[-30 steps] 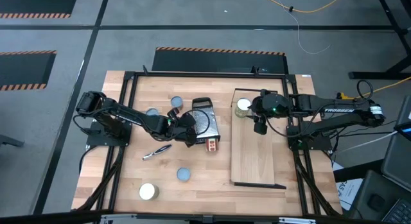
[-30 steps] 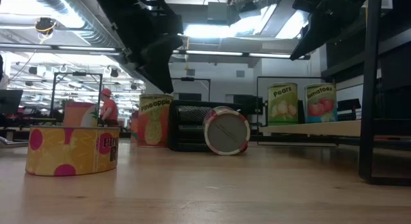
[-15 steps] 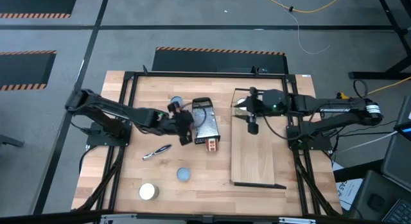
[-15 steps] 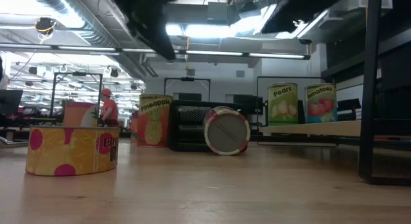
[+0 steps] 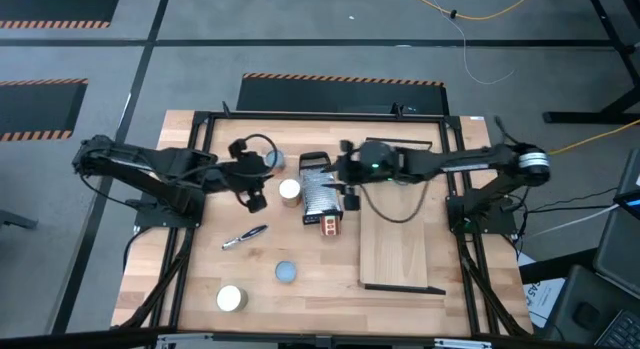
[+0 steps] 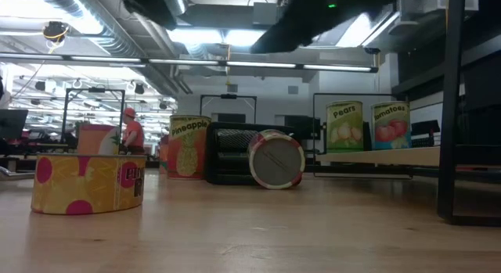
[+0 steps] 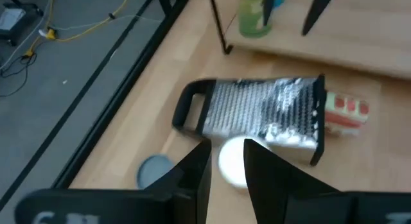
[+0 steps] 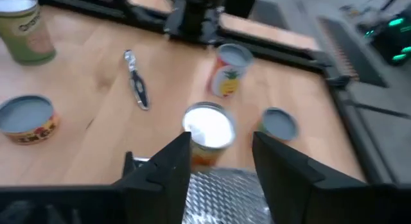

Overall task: Pick and place cans onto a shelf
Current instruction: Put the canned pineapple on the shelf

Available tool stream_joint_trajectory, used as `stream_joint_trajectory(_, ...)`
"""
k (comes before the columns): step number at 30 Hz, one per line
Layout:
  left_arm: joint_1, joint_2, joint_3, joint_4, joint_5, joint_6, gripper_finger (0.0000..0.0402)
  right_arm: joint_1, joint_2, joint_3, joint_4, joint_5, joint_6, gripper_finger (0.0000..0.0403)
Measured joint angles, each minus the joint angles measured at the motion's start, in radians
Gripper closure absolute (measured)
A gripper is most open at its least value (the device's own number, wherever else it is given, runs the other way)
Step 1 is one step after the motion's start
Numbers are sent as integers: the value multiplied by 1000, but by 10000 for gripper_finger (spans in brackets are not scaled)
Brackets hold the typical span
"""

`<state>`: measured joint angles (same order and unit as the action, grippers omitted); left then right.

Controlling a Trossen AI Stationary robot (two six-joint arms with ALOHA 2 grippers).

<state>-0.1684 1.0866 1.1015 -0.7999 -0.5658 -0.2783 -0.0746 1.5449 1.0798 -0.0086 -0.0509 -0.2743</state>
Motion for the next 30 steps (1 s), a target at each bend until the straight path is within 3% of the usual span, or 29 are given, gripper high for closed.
stream_joint_trajectory(7,0,-10,0,-39,0,-1,317,0,229,235,-73,-117,-1,239)
stream_joint_trajectory(13,0,-9,0,-50,1,-4,317,0,381,355,-77,-218,0,239)
stream_joint_trajectory(20,0,-9,0,-55,3,-3,317,0,498,409,-61,-219,0,239)
stream_joint_trajectory(30,0,-8,0,-91,3,-1,317,0,550,412,-65,-167,3,241)
